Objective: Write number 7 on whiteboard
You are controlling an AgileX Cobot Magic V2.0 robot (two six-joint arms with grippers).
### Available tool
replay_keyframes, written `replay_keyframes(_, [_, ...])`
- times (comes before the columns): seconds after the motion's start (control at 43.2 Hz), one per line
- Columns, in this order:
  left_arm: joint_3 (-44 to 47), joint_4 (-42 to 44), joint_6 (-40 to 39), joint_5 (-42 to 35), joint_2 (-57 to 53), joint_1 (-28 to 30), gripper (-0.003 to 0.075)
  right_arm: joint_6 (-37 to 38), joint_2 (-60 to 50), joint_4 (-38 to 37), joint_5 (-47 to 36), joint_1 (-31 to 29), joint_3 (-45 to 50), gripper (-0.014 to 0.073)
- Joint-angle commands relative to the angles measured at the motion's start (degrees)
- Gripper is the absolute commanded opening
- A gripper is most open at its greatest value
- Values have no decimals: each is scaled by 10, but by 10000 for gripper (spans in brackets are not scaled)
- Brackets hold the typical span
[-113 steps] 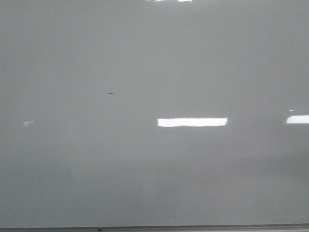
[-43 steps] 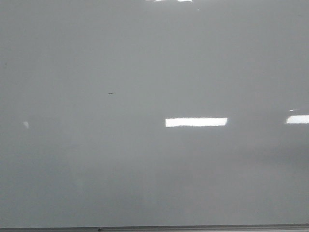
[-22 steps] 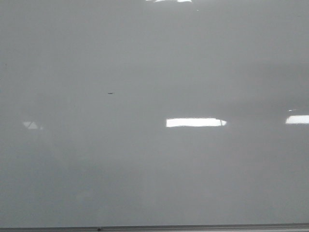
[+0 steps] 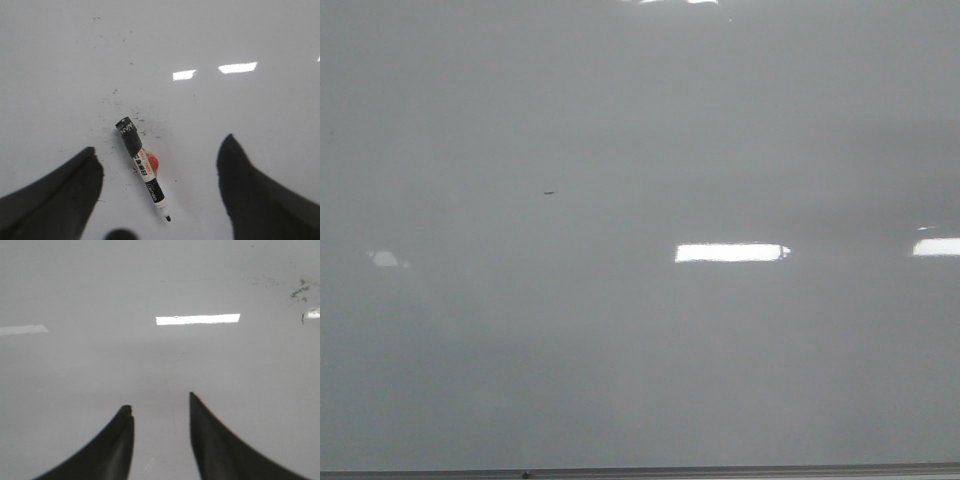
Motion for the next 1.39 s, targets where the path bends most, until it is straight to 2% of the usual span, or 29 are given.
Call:
replay_keyframes(0.0, [-20,-5,-4,-50,7,-4,623,0,9,-2,-46,-1,-22,597])
replay_keyframes(0.069, [-20,-21,-5,-59,7,-4,617,0,9,-2,-46,-1,-22,668])
replay_keyframes(0.255, [-20,-83,-16,-16,62,-3,617,0,9,-2,-48,-1,-22,652])
replay_keyframes(0.417, [-30,-88,-136,-12,200,-2,617,0,9,-2,-49,-1,-22,652])
replay_keyframes(0.486, [-36,-88,-158,-22,267,4,617,0,9,-2,-49,-1,-22,652])
replay_keyframes(0.649, [-51,-88,-158,-86,396,13,617,0,9,-2,-49,-1,-22,652])
replay_keyframes(0.764, [-52,-87,-156,-163,468,13,617,0,9,4,-49,5,-22,652])
replay_keyframes(1.158, [-52,-69,-155,-349,592,5,613,0,9,5,-48,8,-22,652])
replay_keyframes(1.228, [-52,-61,-155,-367,602,5,571,0,9,5,-48,8,-22,652])
replay_keyframes(1.366, [-52,-61,-155,-371,605,5,357,0,9,5,-48,8,-22,652])
